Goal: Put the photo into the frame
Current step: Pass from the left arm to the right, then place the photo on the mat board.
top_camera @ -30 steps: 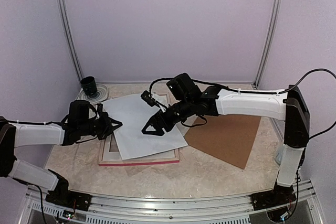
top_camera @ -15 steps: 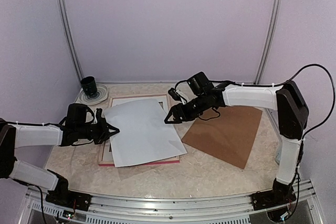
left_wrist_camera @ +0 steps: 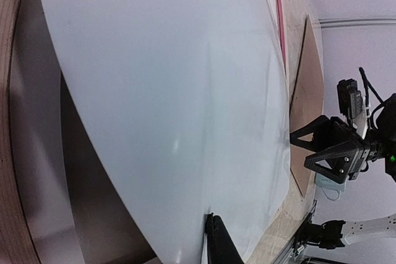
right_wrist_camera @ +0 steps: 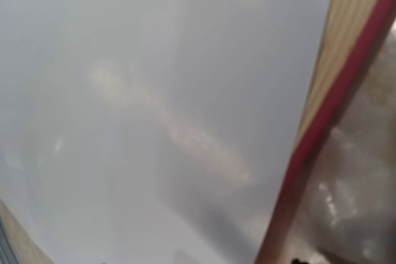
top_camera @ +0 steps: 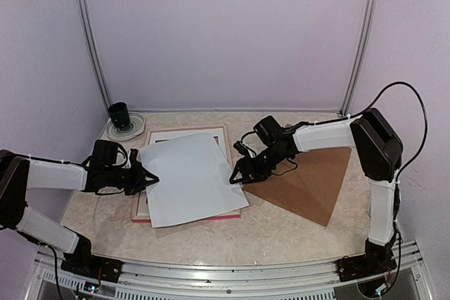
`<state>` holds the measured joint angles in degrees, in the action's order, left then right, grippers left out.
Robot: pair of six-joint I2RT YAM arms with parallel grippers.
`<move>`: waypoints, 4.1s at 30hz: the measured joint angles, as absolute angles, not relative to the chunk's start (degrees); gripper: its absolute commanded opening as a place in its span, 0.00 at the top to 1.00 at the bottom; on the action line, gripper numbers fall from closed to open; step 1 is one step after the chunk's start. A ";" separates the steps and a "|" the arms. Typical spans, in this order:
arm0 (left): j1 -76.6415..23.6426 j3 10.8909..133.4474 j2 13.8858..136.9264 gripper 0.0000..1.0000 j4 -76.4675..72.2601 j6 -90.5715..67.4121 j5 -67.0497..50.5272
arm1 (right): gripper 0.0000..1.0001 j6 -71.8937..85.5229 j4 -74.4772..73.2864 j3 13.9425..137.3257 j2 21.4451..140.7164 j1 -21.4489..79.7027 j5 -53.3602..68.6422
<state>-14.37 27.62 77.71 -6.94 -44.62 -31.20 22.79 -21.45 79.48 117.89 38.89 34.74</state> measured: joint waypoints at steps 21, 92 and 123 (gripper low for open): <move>-13.89 27.66 78.81 0.81 -6.55 -43.35 -30.50 | 0.69 27.05 -16.27 73.76 118.69 38.44 43.18; -14.55 34.26 82.70 0.07 -3.16 -43.27 -16.38 | 1.00 41.52 -8.71 65.63 111.09 40.88 36.75; -11.57 27.53 72.31 0.01 -5.56 -45.63 -10.52 | 0.99 50.70 -4.95 67.70 112.16 43.59 33.15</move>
<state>-11.57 27.53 72.31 -5.56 -45.63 -10.52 50.70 -4.95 67.70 112.16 43.59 33.15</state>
